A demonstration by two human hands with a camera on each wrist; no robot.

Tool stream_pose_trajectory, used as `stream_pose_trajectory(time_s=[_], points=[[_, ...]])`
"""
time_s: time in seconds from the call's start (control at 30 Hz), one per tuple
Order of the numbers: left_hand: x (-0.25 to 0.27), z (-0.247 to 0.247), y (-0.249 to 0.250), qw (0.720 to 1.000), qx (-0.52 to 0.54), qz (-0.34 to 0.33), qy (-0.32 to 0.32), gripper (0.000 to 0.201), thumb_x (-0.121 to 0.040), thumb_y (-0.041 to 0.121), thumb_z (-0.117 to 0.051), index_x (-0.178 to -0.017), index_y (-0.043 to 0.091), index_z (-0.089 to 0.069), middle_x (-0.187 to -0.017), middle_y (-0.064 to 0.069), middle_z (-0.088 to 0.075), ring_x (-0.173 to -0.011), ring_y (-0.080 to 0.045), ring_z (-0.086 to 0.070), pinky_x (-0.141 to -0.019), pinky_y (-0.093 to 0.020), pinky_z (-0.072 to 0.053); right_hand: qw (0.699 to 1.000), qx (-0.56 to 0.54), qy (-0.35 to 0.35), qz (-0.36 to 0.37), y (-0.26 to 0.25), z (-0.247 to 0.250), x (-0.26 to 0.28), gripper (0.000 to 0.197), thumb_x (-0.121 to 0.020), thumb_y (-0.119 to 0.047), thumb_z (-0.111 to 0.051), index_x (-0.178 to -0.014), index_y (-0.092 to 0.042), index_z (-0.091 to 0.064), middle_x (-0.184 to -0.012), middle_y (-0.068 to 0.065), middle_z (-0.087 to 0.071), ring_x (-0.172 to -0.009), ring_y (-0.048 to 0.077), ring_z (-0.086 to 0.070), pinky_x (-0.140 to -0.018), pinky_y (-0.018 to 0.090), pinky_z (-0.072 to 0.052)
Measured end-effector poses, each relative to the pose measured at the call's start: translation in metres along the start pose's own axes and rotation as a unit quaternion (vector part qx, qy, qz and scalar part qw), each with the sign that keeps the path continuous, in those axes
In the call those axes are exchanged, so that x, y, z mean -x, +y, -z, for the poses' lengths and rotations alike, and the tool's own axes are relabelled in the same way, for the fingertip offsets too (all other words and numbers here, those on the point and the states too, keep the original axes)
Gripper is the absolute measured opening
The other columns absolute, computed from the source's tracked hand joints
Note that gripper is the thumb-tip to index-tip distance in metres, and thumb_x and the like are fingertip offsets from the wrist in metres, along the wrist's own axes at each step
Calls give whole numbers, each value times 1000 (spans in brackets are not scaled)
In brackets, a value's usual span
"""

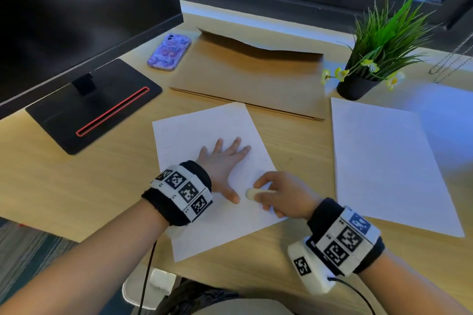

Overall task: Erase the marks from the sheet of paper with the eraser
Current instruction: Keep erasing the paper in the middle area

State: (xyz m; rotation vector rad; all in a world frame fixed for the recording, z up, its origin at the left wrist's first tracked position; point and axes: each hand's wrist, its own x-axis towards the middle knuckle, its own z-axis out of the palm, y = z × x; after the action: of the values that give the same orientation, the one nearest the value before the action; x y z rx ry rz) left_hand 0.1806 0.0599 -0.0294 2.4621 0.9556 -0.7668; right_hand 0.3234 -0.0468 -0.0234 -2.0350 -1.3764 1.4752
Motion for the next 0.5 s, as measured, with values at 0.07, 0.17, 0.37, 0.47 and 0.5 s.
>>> stream_pose_trajectory(time_s=[0.07,0.17,0.37,0.47,0.5], points=[[-3,-2,1,1000,-25,2,-10,122,-71,53,-73,-148,29,17,-155,3,26,-143,-36,16,-112,-59,-7,1000,-10,10,-8,-3,3,-6,19,-88,-28,-65,-102,-17,-61,-63,1,-58,-37,6,-42,-41,19,-36],[-5,-3,0,999,-31,6,-16,122,-69,54,-74,-147,32,18,-155,3,26,-142,-38,15,-111,-60,-10,994,-32,98,-23,-12,20,-19,16,-88,-25,-64,-102,-19,-64,-65,1,-57,-45,9,-46,-46,19,-39],[-7,-2,2,999,-29,14,-16,129,-67,54,-76,-147,23,20,-155,3,25,-143,-37,14,-110,-59,-12,999,-4,-42,-27,-18,3,-11,8,-88,-18,-63,-95,-20,-67,-56,0,-54,-39,10,-41,-41,20,-36],[-7,-2,0,1000,-4,13,-15,130,-67,52,-77,-147,20,21,-155,5,26,-143,-35,16,-111,-59,-8,999,-22,34,-29,-20,12,-25,11,-89,-18,-62,-96,-16,-70,-57,0,-54,-38,7,-42,-38,17,-35],[-7,-2,0,1000,1,13,-15,130,-67,51,-77,-147,20,21,-154,5,26,-143,-35,16,-112,-58,-6,996,-47,71,-30,-21,15,-31,12,-89,-18,-62,-97,-15,-70,-58,1,-54,-38,7,-42,-37,16,-35]])
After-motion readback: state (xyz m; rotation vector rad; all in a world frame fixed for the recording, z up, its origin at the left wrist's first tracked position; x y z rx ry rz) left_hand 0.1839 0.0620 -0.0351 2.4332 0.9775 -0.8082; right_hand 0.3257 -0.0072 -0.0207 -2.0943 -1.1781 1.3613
